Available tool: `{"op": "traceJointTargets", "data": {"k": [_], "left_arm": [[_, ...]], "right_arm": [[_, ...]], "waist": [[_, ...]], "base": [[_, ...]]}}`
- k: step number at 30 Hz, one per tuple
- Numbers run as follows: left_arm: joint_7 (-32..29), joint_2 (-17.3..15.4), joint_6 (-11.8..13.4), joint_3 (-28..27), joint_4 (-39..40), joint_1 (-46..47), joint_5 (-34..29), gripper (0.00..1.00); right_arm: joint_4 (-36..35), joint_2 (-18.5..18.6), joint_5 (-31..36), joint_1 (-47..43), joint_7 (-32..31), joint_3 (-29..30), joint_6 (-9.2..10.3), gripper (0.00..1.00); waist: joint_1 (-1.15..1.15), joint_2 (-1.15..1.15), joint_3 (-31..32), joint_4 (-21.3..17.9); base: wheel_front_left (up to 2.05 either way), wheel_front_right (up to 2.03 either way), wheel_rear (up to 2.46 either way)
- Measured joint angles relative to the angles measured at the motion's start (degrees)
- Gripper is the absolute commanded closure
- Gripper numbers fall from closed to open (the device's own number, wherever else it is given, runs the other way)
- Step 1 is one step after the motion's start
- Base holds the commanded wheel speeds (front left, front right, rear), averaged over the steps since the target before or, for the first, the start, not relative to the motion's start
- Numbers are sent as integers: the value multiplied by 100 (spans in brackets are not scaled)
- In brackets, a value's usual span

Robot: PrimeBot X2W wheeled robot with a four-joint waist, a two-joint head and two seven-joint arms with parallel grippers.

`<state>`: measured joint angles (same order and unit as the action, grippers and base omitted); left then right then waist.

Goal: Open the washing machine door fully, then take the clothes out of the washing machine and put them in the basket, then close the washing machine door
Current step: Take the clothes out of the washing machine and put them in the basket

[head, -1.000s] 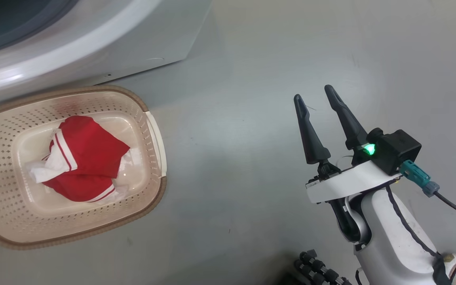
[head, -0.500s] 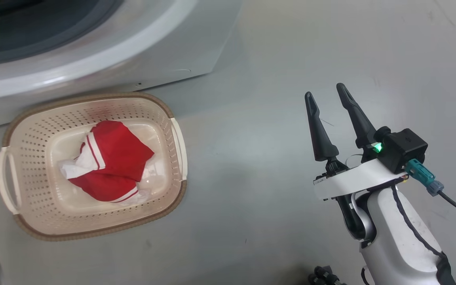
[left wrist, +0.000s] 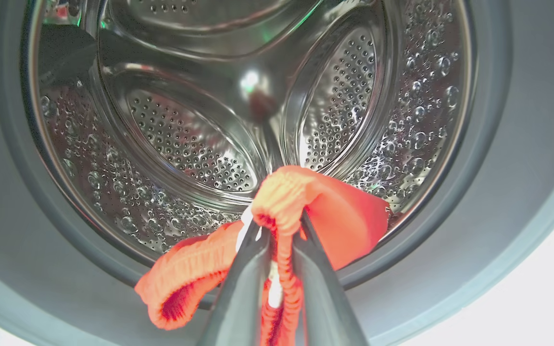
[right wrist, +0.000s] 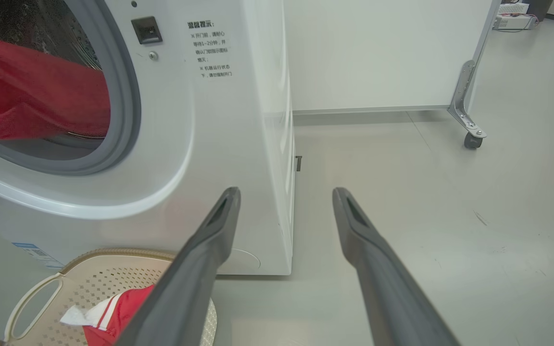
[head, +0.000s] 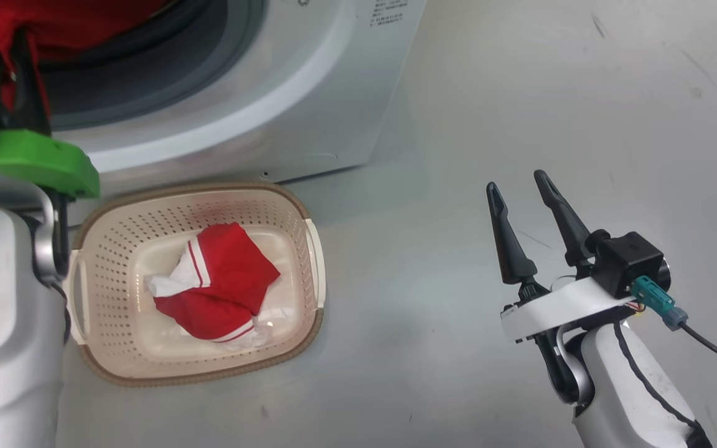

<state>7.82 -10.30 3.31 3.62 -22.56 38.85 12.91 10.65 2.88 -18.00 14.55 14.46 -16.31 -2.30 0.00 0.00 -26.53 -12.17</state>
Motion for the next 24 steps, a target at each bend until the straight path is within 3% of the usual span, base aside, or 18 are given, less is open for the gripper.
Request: {"op": "traceJointTargets", "data": {"k": [9, 24], "left_arm": [[389, 49, 102, 70, 520, -783, -105, 100], [343, 322, 153, 441, 1421, -2051, -185, 100]], "right_arm": [[133, 0, 19, -294, 0, 13, -5, 0], [212, 30, 60, -813, 0, 120, 44, 0]], "waist": [[0, 0, 527, 132], [0, 0, 1395, 304]], "base": [[0, 0, 0], [0, 0, 0]]}}
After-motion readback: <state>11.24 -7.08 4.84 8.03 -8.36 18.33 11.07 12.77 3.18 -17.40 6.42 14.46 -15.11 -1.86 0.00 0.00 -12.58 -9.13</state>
